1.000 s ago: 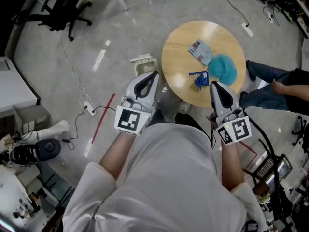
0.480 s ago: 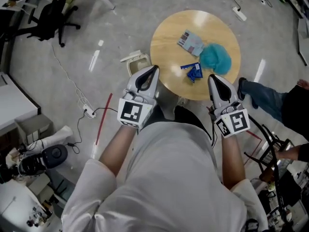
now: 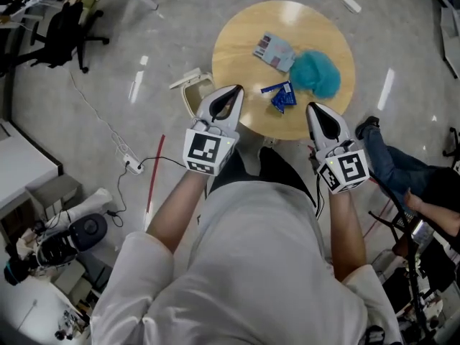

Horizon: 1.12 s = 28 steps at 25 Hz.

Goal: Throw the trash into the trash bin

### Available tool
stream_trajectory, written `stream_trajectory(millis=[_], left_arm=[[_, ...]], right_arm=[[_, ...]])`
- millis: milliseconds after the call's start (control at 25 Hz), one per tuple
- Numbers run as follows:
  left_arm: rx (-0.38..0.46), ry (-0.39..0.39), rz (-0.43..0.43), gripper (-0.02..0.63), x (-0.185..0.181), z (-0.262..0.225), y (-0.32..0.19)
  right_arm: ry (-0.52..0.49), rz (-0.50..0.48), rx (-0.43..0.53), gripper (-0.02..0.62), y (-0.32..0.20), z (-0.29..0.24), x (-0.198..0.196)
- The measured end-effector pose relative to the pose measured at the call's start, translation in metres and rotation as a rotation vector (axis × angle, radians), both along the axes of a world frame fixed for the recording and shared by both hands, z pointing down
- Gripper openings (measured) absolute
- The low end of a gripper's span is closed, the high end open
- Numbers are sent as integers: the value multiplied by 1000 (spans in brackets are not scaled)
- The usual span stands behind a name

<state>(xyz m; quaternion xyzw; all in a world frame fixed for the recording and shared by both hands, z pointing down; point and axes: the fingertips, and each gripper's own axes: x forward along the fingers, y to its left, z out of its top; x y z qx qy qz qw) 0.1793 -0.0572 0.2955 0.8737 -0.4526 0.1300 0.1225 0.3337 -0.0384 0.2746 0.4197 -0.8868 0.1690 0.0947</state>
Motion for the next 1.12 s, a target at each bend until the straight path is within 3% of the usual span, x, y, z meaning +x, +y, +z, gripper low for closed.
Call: stream_trajectory(millis=[520, 1120], left_arm=[[-91, -32, 5, 5, 12, 66, 2], [-183, -36, -58, 5, -4, 123, 14]], right_arm=[[40, -16, -157, 46, -3, 98, 11], [163, -125, -359, 143, 6, 227, -22]])
